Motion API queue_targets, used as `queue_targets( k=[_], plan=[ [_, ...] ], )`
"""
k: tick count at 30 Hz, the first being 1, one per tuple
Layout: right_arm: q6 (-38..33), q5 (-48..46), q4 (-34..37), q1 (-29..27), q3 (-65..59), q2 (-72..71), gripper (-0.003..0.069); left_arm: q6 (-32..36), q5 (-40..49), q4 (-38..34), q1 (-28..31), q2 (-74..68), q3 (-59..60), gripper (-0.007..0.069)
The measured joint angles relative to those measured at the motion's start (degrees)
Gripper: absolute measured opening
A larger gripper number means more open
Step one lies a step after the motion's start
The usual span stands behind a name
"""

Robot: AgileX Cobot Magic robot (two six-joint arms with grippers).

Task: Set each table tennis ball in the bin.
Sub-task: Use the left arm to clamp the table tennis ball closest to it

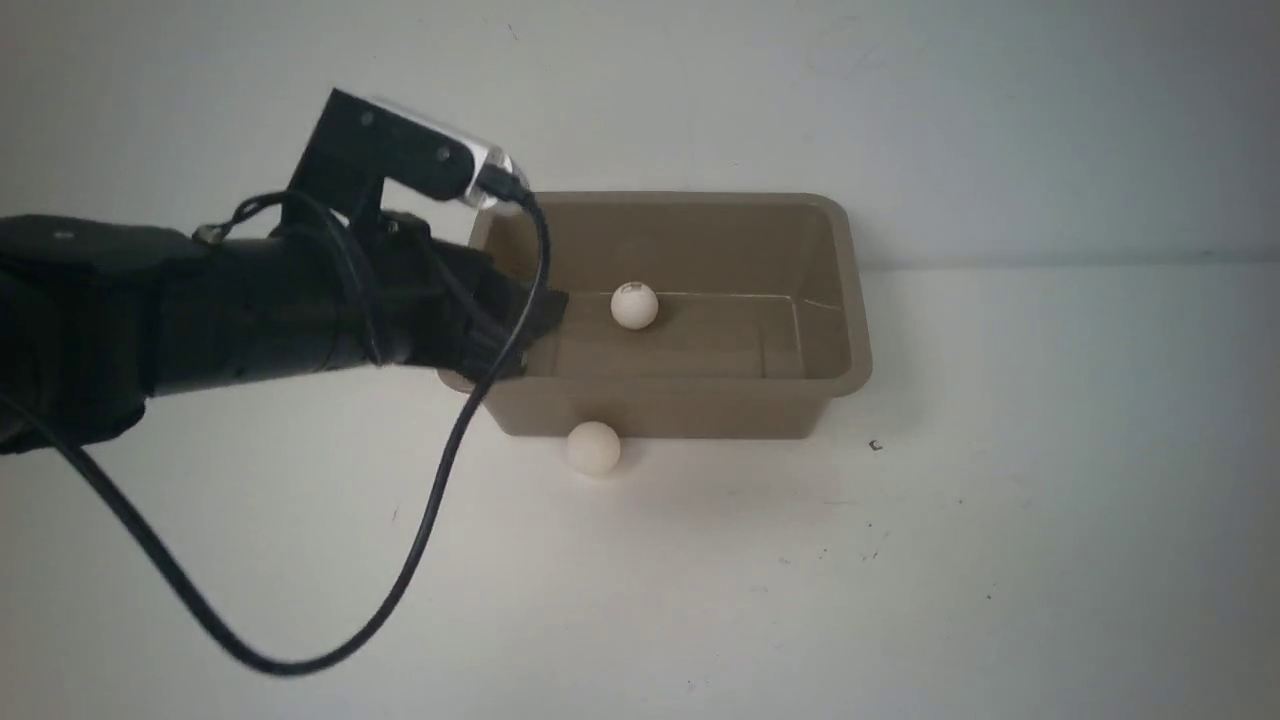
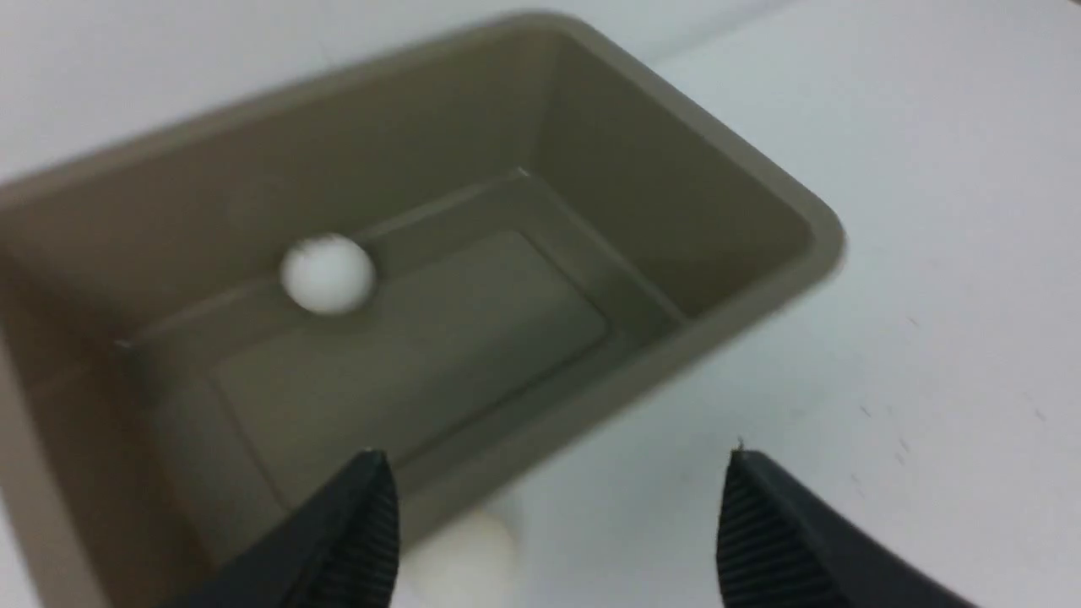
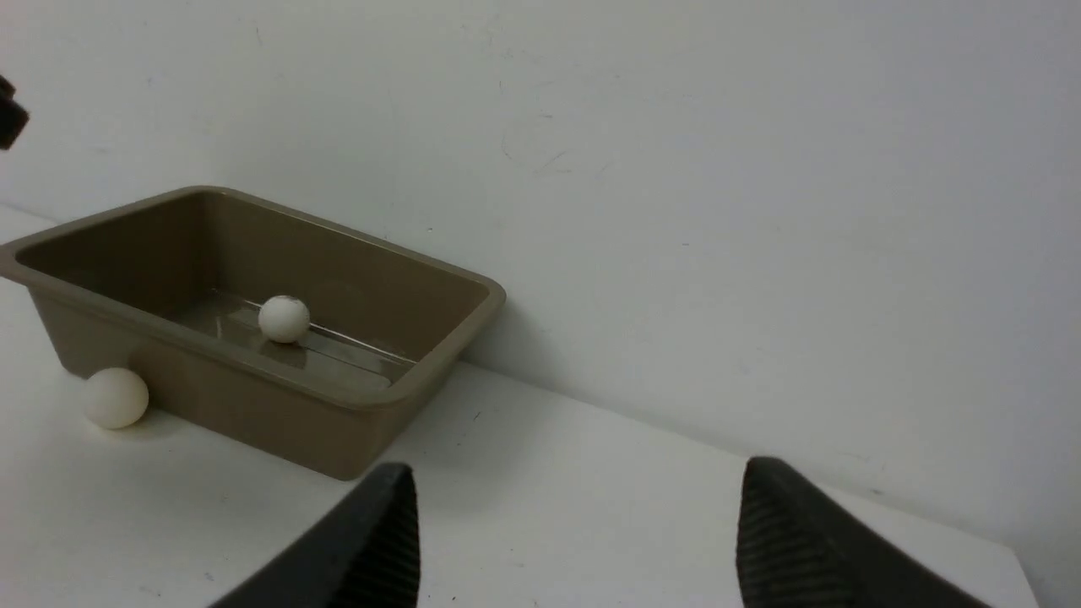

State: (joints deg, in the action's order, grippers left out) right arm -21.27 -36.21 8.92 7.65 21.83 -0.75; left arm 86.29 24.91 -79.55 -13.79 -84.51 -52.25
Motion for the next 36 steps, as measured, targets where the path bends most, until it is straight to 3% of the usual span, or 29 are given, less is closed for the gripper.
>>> queue_targets(
  k=[6, 16, 24, 36],
  plan=[
    [-0.1, 0.1, -0.2, 0.0, 0.0, 0.0, 0.0462, -5.0, 4.4, 7.3, 0.0, -3.0, 1.8, 0.0457],
    [-0.9, 1.9, -0.2, 0.0, 0.0, 0.0, 0.0462, -8.3, 4.7, 8.0, -0.4, -17.3, 1.8, 0.0418],
    [-1.1, 2.2, -0.2, 0.0, 0.0, 0.0, 0.0462, -9.9, 5.1, 9.6, -0.5, -16.2, 1.8, 0.0373],
    [-1.1, 2.4, -1.5, 0.0, 0.0, 0.0, 0.0462, -22.8, -0.7, 24.4, 1.0, -16.0, 1.8, 0.0373]
  ],
)
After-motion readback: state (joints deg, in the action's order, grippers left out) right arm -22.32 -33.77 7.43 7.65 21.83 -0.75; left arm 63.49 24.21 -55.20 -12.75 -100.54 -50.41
